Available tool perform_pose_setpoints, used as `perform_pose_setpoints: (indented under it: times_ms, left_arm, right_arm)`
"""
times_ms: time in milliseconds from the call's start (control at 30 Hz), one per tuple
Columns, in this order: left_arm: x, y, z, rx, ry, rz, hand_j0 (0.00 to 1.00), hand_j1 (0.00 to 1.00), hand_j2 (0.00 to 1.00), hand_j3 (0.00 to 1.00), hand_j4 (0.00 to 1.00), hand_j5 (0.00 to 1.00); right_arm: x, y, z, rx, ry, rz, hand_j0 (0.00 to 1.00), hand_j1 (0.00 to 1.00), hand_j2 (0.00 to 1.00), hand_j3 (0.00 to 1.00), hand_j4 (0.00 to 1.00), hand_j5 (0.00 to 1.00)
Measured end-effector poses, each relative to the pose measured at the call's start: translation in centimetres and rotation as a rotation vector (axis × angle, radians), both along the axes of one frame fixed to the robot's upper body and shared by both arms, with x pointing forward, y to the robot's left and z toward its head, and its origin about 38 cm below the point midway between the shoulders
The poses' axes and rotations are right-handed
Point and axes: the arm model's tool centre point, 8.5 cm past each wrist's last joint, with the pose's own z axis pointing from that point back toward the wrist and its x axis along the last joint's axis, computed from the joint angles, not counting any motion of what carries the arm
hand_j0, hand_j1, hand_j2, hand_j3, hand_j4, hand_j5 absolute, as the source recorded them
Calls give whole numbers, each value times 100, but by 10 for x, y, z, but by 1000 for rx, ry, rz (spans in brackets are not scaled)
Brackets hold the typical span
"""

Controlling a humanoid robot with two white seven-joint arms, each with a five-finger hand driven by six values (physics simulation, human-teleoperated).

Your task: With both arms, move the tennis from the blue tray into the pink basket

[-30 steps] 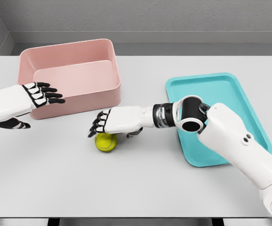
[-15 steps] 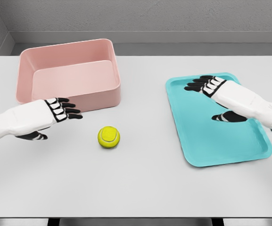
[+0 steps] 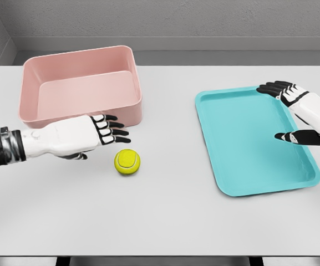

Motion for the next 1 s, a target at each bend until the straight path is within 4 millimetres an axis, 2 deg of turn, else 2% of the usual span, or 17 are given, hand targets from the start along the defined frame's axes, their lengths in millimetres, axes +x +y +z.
perform_pose_setpoints:
  times_ms: [200, 367, 533, 1000]
  left_arm:
    - [-1, -19, -12, -11, 31, -41, 100, 100, 100, 100, 100, 100]
    - [3, -27, -18, -10, 46, -53, 100, 100, 100, 100, 100, 100]
    - [3, -36, -32, -14, 83, -62, 100, 100, 100, 100, 100, 100]
    - [8, -43, -47, -19, 118, -58, 100, 100, 100, 100, 100, 100]
  right_arm:
    - [0, 0, 0, 3, -1, 0, 100, 100, 100, 100, 100, 100]
    - [0, 0, 0, 3, -1, -1, 100, 100, 100, 100, 100, 100]
    - [0, 0, 0, 3, -1, -1, 100, 100, 100, 100, 100, 100]
    - [0, -1, -1, 2, 3, -4, 100, 100, 100, 100, 100, 100]
